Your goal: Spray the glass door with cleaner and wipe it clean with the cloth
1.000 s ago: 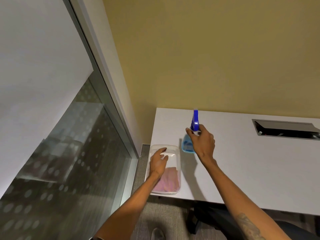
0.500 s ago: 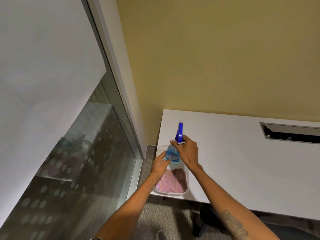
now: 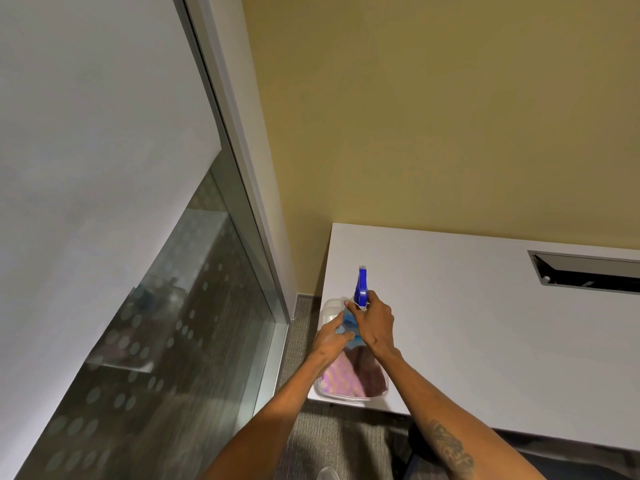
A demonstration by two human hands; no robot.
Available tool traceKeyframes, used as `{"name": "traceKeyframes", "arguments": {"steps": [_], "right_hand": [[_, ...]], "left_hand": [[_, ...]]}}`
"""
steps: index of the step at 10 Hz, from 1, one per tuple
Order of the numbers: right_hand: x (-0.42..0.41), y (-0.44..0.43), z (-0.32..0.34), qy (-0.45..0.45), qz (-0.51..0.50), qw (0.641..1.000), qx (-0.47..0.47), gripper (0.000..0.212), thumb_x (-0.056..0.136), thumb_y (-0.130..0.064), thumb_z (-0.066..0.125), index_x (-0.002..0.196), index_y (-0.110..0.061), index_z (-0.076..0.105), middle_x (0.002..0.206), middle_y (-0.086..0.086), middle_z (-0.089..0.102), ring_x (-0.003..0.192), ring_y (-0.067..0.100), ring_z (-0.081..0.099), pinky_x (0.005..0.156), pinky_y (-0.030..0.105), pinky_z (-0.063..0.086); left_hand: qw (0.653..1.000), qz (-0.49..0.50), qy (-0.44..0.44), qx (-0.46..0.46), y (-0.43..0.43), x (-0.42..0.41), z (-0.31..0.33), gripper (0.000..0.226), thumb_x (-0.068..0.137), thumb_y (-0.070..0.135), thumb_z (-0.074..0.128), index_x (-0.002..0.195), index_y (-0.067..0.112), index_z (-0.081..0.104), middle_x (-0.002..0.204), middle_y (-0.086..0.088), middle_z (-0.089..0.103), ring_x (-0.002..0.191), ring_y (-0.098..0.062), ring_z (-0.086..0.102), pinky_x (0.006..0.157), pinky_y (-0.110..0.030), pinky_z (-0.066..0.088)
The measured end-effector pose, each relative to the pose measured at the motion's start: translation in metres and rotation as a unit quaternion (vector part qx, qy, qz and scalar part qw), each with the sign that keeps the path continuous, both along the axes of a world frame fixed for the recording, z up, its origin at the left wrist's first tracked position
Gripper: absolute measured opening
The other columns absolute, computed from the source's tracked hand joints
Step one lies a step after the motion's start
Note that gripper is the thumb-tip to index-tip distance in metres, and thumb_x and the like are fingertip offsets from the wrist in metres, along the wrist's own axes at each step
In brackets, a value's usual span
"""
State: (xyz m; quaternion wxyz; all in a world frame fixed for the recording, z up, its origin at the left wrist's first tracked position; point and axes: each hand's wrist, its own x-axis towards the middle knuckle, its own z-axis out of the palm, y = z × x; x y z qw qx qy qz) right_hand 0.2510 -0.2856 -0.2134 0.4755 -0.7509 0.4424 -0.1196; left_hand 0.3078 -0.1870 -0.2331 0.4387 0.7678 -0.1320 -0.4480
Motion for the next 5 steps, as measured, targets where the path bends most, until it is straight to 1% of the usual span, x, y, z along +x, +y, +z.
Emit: {"name": "traceKeyframes", "arguments": {"steps": [1, 2, 3, 4, 5], "right_hand": [[0.002, -0.001, 0.002, 0.017, 0.012, 1.0, 0.003, 0.041, 0.098, -0.025, 0.07, 0.129, -0.002, 0.056, 0.123, 0.019, 0.068, 0.112, 0.035, 0.066, 0.1, 0.038, 0.052], [-0.005, 0.003, 0.011, 0.019, 0.037, 0.999, 0.018, 0.047, 0.1, -0.023, 0.067, 0.139, -0.004, 0.048, 0.135, 0.019, 0.063, 0.122, 0.037, 0.062, 0.108, 0.044, 0.05], [-0.015, 0.006, 0.019, 0.003, 0.046, 0.999, 0.025, 0.057, 0.102, -0.023, 0.064, 0.15, -0.007, 0.038, 0.149, 0.018, 0.054, 0.133, 0.039, 0.056, 0.115, 0.05, 0.045], [-0.032, 0.015, 0.026, -0.013, 0.039, 0.999, 0.019, 0.065, 0.105, -0.026, 0.059, 0.159, -0.01, 0.025, 0.162, 0.015, 0.038, 0.144, 0.038, 0.046, 0.12, 0.052, 0.038], [-0.044, 0.021, 0.032, -0.003, 0.025, 1.0, -0.001, 0.064, 0.106, -0.026, 0.056, 0.159, -0.011, 0.025, 0.164, 0.014, 0.036, 0.145, 0.037, 0.044, 0.12, 0.05, 0.038]], "left_hand": [[1.0, -0.014, -0.009, 0.002, 0.0, 0.0, 0.003, 0.059, 0.101, 0.007, 0.057, 0.156, 0.022, 0.042, 0.143, -0.014, 0.058, 0.121, -0.025, 0.058, 0.099, -0.034, 0.051], [1.0, -0.02, -0.021, 0.003, 0.004, -0.004, 0.016, 0.059, 0.101, 0.008, 0.057, 0.157, 0.02, 0.041, 0.148, -0.011, 0.055, 0.129, -0.028, 0.057, 0.099, -0.033, 0.051], [0.999, -0.016, -0.03, 0.0, 0.011, -0.008, 0.026, 0.057, 0.102, 0.01, 0.058, 0.156, 0.02, 0.043, 0.151, -0.009, 0.054, 0.131, -0.027, 0.056, 0.093, -0.026, 0.048], [0.998, -0.013, -0.069, 0.006, 0.026, -0.019, 0.037, 0.054, 0.102, 0.017, 0.06, 0.154, 0.017, 0.046, 0.152, -0.008, 0.054, 0.13, -0.026, 0.057, 0.091, -0.023, 0.044], [0.996, 0.001, -0.093, 0.015, 0.031, -0.031, 0.046, 0.053, 0.103, 0.018, 0.059, 0.154, 0.015, 0.046, 0.153, -0.008, 0.054, 0.126, -0.024, 0.059, 0.092, -0.022, 0.049]]}}
